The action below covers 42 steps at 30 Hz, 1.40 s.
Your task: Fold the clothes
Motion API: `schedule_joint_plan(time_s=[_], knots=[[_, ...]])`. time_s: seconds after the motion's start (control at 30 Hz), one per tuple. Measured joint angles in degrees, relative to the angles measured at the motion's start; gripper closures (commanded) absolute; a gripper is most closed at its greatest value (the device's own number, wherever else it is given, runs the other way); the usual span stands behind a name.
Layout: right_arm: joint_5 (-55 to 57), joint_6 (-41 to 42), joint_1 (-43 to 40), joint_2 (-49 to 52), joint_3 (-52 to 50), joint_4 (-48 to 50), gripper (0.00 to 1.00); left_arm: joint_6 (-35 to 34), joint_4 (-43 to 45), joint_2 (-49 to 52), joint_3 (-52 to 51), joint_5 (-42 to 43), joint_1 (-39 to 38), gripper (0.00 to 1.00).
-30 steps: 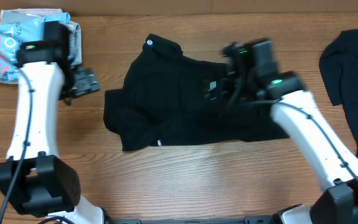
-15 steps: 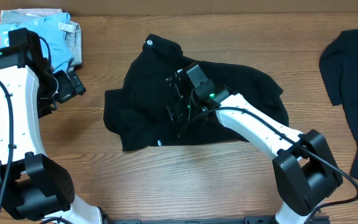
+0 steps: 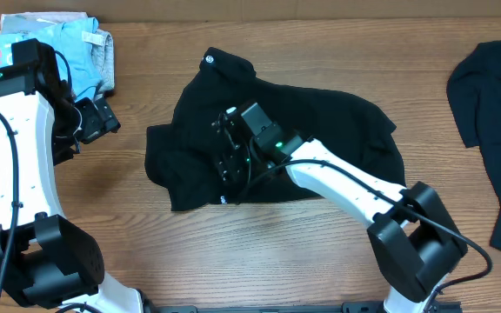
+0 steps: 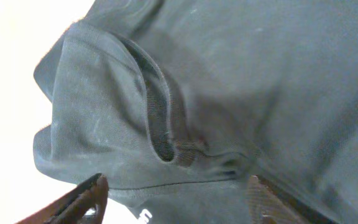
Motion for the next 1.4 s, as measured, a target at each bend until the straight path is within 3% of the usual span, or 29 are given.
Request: schedule_joint_plan(time_s=[0.4, 0.53, 0.67, 1.17, 1.4], knots=[[-0.13, -0.31, 2.25, 2.10, 0.00, 0.04, 0.24, 0.00, -0.22, 0.00, 0.00, 0.07, 0.00, 0.00], [0.26, -0.33, 2.25, 2.12, 0.00, -0.44, 0.31, 0.00, -0.20, 0.00, 0.00, 0.07, 0.00, 0.00], [0.31, -0.55, 2.25, 2.12, 0.00, -1.09, 0.44, 0.00, -0.17, 0.00, 0.00, 0.09, 0.00, 0.00], [1.03, -3.76, 2.27, 5.68, 0.00, 3.30, 0.42, 0.00, -0.17, 0.00, 0.00, 0.22, 0.00, 0.00], [5.25, -5.62, 2.25, 5.75, 0.00, 5.27, 0.47, 0.00, -0.17, 0.00, 0.00, 0.24, 0.00, 0.00]])
